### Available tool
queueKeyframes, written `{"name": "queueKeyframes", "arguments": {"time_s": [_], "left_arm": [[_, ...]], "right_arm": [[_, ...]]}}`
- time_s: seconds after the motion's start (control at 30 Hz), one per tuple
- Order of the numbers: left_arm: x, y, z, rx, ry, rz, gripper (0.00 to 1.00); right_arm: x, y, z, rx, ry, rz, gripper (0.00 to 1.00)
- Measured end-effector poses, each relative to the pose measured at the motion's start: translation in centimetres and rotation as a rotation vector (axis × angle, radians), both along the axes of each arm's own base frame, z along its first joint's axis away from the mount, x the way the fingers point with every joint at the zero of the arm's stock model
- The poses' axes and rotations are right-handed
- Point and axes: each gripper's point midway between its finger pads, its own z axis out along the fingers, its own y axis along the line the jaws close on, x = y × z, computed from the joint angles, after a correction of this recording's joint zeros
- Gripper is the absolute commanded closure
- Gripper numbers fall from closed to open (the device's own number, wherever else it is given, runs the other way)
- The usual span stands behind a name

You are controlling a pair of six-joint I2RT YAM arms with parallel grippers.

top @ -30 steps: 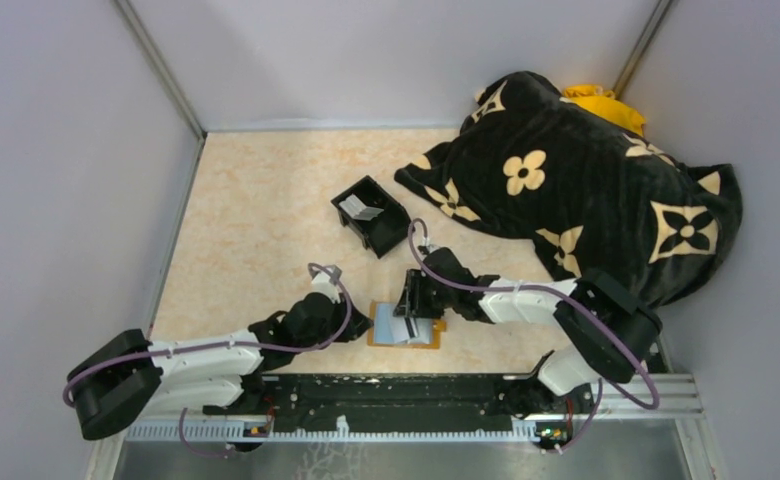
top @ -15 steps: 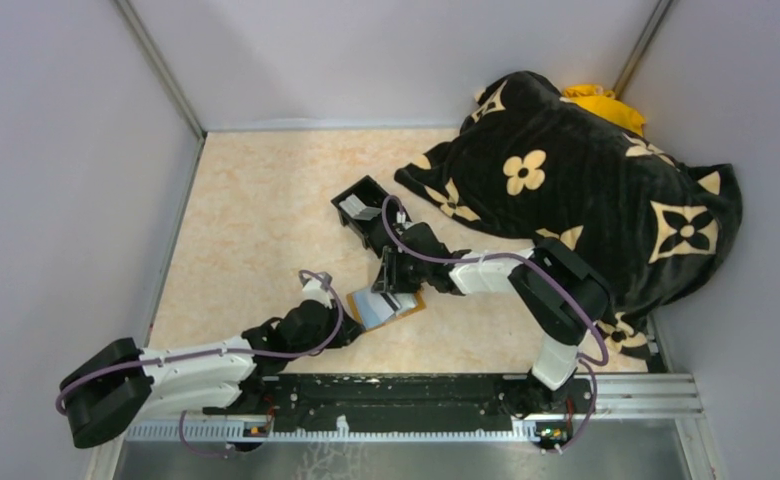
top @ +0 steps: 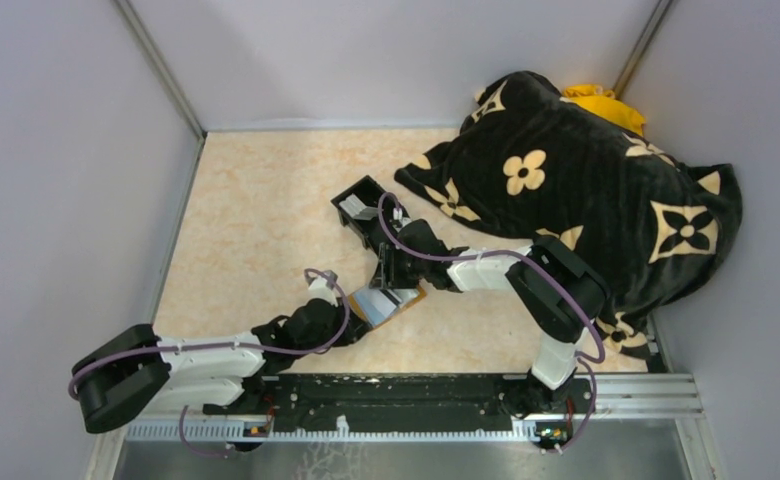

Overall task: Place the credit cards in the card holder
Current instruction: Insert the credit card into the card holder.

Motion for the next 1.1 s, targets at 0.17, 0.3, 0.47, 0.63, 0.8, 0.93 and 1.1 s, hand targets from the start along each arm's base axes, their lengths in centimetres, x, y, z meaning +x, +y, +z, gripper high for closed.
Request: {"name": "queueKeyframes", "arguments": {"time_s": [0.17,0.3,0.47,0.63,0.8,0.93,1.1], "left_arm": [[0.0,-0.6,0.0,-0.002,-0.003,-0.007,0.70],[-0.2,-1.2,0.0,0.001,-0.003,-0.018,0.70],[-0.3,-1.8,0.1,0.009,-0.007,-0.021,0.70],[-0.2,-2.0,0.1,0.018,-0.013,-0.011,0.70],[-0.1,-2.0,0.1,0.028,-0.020,0.001,0.70],[0.0,-2.0,0.2,0.039,-0.028,0.010,0.70],[0.1,-2.0,0.3,0.056,-0.036,0.018,0.70]], "right_arm": [[0.0,0.2,0.0,0.002,-0.008,-0.006,0.52],[0.0,0.2,0.0,0.007,-0.021,-0.024,0.52],[0.0,0.4,0.0,0.002,-0.040,-0.046,0.51],[-0.1,0.5,0.0,0.007,-0.050,-0.073,0.51],[-0.1,0.6,0.0,0.021,-0.067,-0.104,0.49],[-0.2,0.6,0.1,0.041,-0.070,-0.126,0.48],[-0.2,0.6,0.2,0.064,-0.073,-0.144,0.47]]}}
